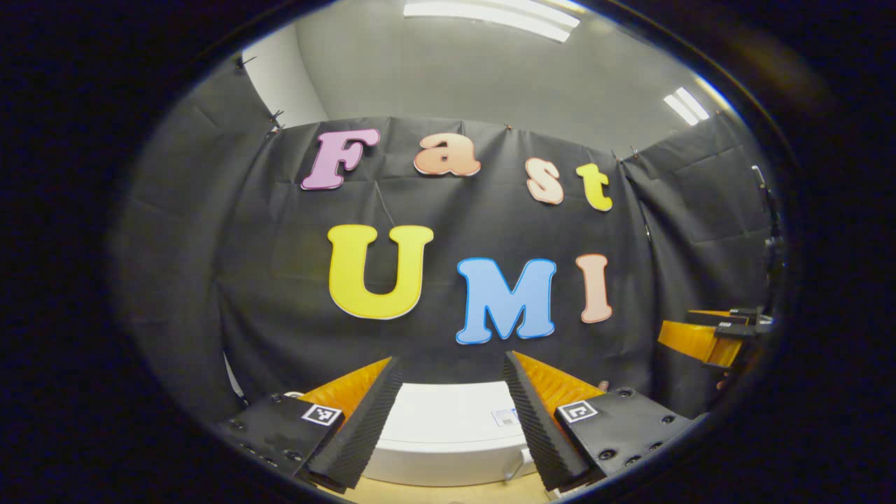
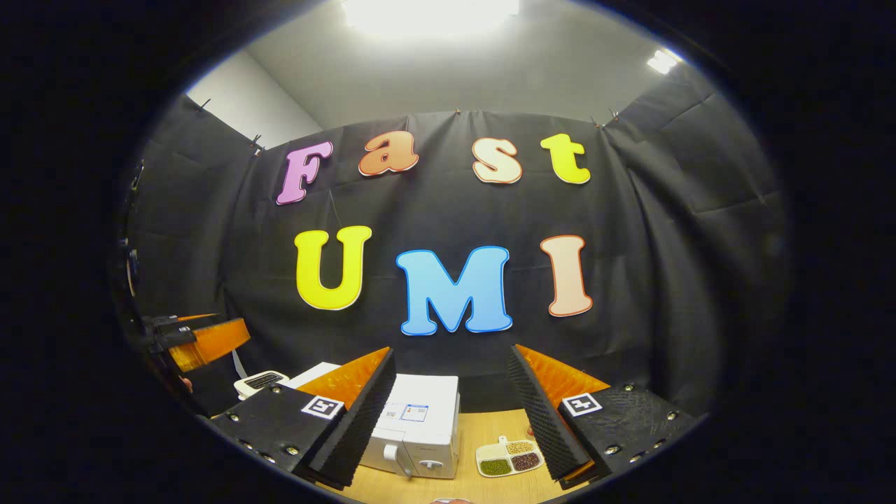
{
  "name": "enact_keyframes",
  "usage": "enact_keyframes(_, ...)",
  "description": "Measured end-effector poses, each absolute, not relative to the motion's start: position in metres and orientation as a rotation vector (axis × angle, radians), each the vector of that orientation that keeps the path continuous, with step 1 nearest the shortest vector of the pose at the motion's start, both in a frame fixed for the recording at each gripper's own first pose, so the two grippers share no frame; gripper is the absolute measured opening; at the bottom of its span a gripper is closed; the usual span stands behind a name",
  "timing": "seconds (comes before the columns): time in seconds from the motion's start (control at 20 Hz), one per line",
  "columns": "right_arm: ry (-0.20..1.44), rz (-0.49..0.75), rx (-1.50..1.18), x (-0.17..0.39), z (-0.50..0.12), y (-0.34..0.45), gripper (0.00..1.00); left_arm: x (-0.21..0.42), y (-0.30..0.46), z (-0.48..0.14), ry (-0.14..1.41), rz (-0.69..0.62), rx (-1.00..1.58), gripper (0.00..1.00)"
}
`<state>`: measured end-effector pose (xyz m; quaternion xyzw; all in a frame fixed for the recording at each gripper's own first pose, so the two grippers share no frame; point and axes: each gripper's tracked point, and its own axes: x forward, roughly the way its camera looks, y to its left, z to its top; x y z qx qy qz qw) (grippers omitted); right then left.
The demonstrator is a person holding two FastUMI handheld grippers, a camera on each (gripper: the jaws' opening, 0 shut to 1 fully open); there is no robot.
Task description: Open the microwave oven with the left hand, put the food in, and close the microwave oven.
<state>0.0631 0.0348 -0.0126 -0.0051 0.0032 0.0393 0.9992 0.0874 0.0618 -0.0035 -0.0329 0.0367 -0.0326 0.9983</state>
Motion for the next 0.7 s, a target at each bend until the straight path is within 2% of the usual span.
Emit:
enact_keyframes(0.1,-0.007,0.075,-0.02,0.058,-0.006,0.044,0.94,0.082,0.075,0.006,0.056,-0.059,-0.068,0.96)
enact_keyframes(0.2,-0.013,0.072,-0.025,0.051,-0.002,0.052,0.98,0.075,0.081,0.006,0.061,-0.067,-0.079,0.95)
enact_keyframes(0.7,-0.026,0.038,-0.058,0.021,0.011,0.085,0.98,0.044,0.104,0.016,0.055,-0.122,-0.074,0.98)
